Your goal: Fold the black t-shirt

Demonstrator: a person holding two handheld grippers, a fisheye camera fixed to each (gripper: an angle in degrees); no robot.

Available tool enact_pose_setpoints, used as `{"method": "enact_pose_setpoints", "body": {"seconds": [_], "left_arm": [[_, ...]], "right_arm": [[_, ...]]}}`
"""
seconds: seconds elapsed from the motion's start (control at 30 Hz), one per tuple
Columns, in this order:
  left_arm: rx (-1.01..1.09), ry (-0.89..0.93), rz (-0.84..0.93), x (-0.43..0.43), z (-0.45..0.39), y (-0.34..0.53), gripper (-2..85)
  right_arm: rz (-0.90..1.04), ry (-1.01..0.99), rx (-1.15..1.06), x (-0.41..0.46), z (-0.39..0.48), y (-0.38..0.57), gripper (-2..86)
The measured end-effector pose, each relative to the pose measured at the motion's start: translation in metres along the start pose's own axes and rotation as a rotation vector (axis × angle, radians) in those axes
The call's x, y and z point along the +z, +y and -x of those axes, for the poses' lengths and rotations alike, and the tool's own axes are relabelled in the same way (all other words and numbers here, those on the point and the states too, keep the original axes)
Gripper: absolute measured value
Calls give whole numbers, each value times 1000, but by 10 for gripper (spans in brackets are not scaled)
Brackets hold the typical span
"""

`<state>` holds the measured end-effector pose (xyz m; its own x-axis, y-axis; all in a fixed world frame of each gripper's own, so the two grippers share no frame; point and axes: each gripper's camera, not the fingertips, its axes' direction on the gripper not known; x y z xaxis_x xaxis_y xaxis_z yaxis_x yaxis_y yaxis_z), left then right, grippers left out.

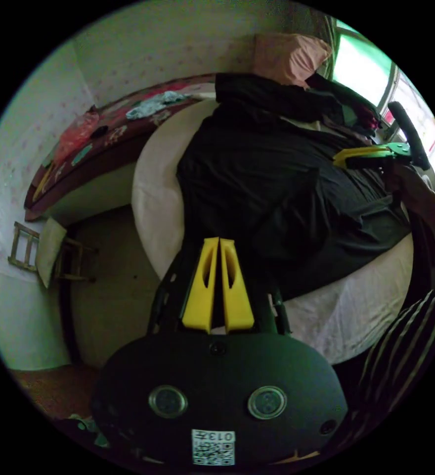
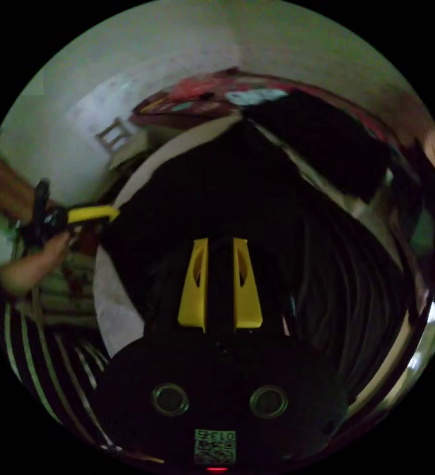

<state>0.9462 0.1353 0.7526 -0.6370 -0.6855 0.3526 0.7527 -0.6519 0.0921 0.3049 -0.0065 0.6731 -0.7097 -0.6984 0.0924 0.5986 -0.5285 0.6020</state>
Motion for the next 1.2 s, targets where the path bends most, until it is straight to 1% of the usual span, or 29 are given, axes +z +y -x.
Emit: {"method": "enact_pose_setpoints", "body": {"seconds": [0.03, 0.1, 0.2, 0.3, 0.33, 0.37, 0.5, 0.63, 0.73, 0.83, 0.87, 0.93, 1.03, 1.07, 1.17, 1.2], "left_arm": [[22, -1, -13, -4, -7, 1, -1], [98, 3, -13, -6, -22, 3, -1], [194, -21, 17, 0, -45, 3, -1], [213, -10, 64, 12, -56, -1, -2], [216, -32, 80, 17, -59, -2, -3], [216, -46, 89, 19, -60, -3, -3], [190, -46, 114, 25, -63, -6, -3], [174, -31, 100, 26, -69, -9, -3], [168, -30, 102, 26, -74, -13, -3], [167, -29, 111, 25, -77, -18, -3], [165, -31, 114, 24, -78, -19, -3], [132, -52, 108, 18, -76, -22, -3], [72, -104, 58, 4, -76, -26, -3], [71, -107, 40, 0, -77, -27, -3], [156, -55, -12, -12, -99, -41, -3], [230, -21, -11, -11, -114, -47, -3]], "right_arm": [[4, -18, -69, -2, 12, 2, 83], [29, -48, -347, 0, 67, 16, 87], [67, 32, -580, 20, 118, 39, 88], [163, 105, -658, 48, 139, 50, 66], [174, 127, -658, 53, 140, 52, 56], [175, 139, -643, 54, 140, 53, 35], [116, 74, -492, 22, 128, 48, 18], [83, 80, -451, -1, 126, 58, 16], [125, 57, -397, 1, 133, 77, 23], [238, 73, -408, 24, 142, 104, 40], [274, 45, -394, 27, 143, 114, 47], [261, 32, -351, 21, 141, 130, 53], [219, 87, -243, 4, 122, 156, 50], [212, 101, -176, -2, 109, 167, 46], [212, 195, -10, -14, 70, 204, 31], [226, 238, 47, -16, 55, 219, 25]]}}
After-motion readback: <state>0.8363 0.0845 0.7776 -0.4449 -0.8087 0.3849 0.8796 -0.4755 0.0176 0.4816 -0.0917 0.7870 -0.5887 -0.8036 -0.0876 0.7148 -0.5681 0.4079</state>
